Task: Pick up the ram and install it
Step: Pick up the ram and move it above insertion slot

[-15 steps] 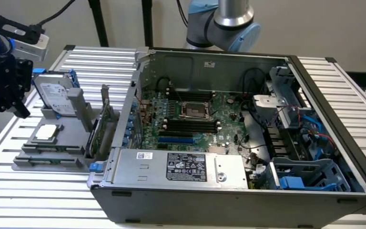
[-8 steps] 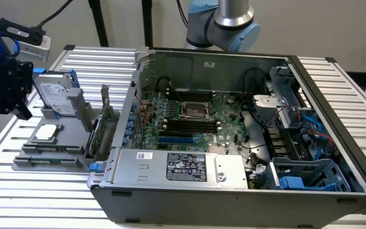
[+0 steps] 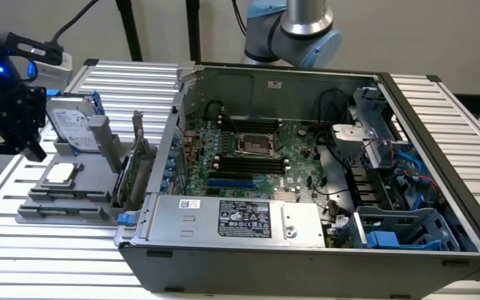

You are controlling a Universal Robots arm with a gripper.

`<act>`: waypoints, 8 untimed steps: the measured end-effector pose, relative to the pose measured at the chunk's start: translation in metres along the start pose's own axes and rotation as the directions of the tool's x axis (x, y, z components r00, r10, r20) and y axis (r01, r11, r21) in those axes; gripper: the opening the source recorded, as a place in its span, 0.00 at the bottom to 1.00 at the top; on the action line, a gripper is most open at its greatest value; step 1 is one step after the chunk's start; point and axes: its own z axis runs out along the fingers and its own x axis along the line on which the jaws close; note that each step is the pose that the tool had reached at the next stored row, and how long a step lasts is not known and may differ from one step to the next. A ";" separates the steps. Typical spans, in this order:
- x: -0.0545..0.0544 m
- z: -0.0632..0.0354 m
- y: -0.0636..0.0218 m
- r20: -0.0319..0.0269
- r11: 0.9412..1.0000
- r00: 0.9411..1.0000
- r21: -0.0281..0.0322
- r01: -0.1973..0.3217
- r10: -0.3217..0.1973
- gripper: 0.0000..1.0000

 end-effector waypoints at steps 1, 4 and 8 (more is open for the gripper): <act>0.000 0.0011 -0.0003 0.000 1.000 1.000 -0.002 0.008 -0.008 0.11; 0.000 0.0043 -0.0009 -0.001 0.999 0.999 -0.009 0.036 -0.036 0.11; 0.001 0.0078 -0.0013 -0.003 0.998 0.998 -0.024 0.062 -0.062 0.11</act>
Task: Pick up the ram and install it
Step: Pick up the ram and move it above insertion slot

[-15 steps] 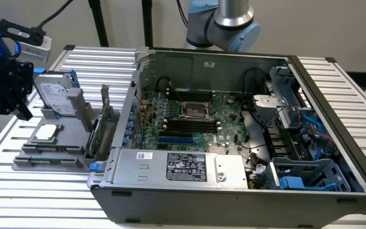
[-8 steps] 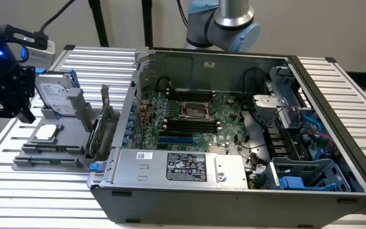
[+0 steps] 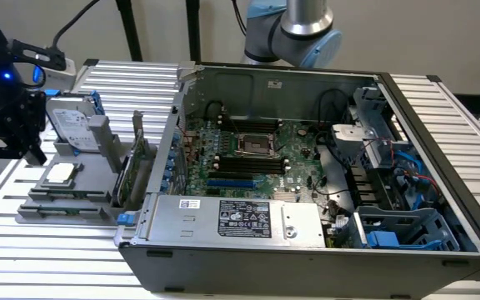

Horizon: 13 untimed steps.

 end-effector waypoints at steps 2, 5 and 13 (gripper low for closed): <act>0.002 0.0016 -0.0002 -0.001 1.000 1.000 -0.010 0.005 -0.005 0.11; 0.005 0.0034 -0.0014 -0.002 1.000 1.000 -0.017 0.012 -0.012 0.11; 0.009 0.0056 -0.0053 -0.003 0.999 0.999 -0.018 0.050 -0.050 0.12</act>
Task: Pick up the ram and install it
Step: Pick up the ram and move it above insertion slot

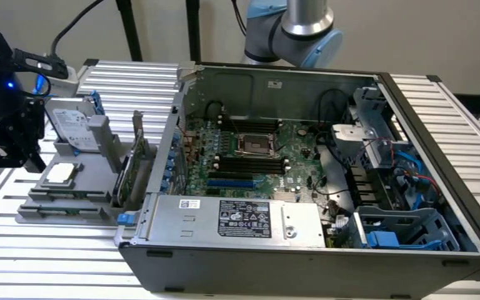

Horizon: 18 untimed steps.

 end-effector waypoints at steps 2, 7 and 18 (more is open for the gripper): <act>0.002 0.0008 -0.0009 0.000 1.000 1.000 0.000 0.006 -0.006 0.18; 0.008 0.0028 -0.0028 -0.001 1.000 1.000 0.000 0.017 -0.017 0.36; 0.009 0.0098 -0.0041 -0.001 1.000 1.000 0.000 0.028 -0.028 0.36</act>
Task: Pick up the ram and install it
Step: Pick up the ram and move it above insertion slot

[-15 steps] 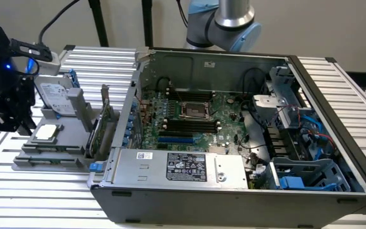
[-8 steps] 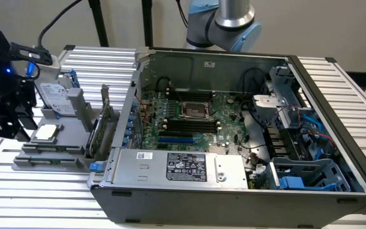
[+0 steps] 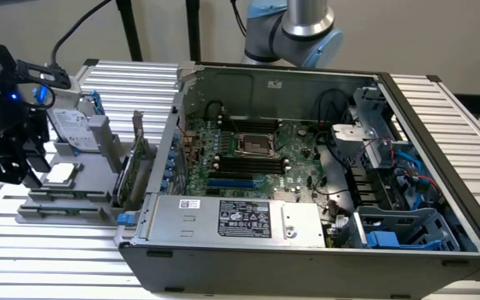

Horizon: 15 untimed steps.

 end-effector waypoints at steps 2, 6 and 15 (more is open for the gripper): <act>0.000 0.0036 -0.0002 0.000 1.000 1.000 0.000 0.001 -0.001 0.36; 0.000 0.0109 -0.0006 0.000 1.000 1.000 0.000 0.006 -0.006 0.36; 0.000 0.0271 -0.0015 -0.002 0.999 0.999 -0.001 0.036 -0.036 0.36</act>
